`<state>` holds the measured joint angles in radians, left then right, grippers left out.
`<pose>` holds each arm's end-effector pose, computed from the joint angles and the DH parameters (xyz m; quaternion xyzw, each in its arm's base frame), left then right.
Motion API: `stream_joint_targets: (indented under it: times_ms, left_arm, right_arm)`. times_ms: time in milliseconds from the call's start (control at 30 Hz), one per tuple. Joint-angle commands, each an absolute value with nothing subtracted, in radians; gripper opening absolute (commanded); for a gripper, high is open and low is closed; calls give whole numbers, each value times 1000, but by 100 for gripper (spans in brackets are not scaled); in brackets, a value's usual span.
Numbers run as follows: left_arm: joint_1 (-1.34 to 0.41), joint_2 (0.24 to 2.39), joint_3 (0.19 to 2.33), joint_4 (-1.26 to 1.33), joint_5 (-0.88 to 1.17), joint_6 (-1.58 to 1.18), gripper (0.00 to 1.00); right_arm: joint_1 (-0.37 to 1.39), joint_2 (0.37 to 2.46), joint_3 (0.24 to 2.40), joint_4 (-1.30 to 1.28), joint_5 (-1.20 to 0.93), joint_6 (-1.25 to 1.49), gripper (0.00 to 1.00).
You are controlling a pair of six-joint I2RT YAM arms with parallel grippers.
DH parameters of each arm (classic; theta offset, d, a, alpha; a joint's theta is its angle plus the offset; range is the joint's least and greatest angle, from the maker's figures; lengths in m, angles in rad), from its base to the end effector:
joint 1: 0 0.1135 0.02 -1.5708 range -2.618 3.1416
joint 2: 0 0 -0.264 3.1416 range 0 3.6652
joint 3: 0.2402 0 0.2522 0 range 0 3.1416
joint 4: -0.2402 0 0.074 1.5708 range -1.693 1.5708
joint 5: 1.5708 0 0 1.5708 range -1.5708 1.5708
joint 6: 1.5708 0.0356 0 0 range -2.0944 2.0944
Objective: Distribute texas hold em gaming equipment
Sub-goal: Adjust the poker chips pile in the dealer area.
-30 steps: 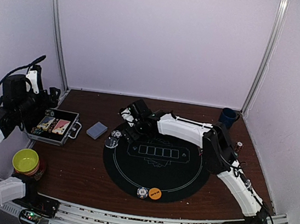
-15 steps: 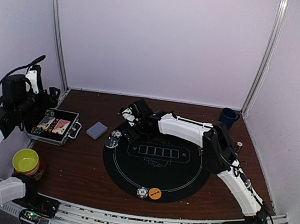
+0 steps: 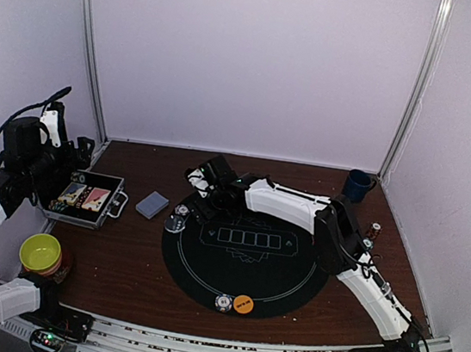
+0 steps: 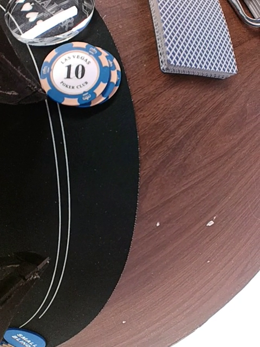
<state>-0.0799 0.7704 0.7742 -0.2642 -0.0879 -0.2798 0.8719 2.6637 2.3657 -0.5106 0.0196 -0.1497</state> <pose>0.1807 -0.0113 0.3301 -0.1057 0.7855 -0.0746 0.6051 0.3749 0.4450 0.1411 -0.4506 0.8115 0.1229 0.3512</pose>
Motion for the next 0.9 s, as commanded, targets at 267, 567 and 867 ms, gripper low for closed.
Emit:
stream_joint_targets:
  times_ms: [267,567,867]
  left_arm:
    - [-72,762,785,-239,-72,-283,98]
    - [-71,762,785,-239,-74,-284,98]
    - [-71,761,785,-239,-74,-284,98]
  right_arm:
    - [883,2723,2405,-555,36,-134,96]
    - [887,2741,2422,-558,50,-131,97]
    - [887,2750,2429,-554,62,-127,97]
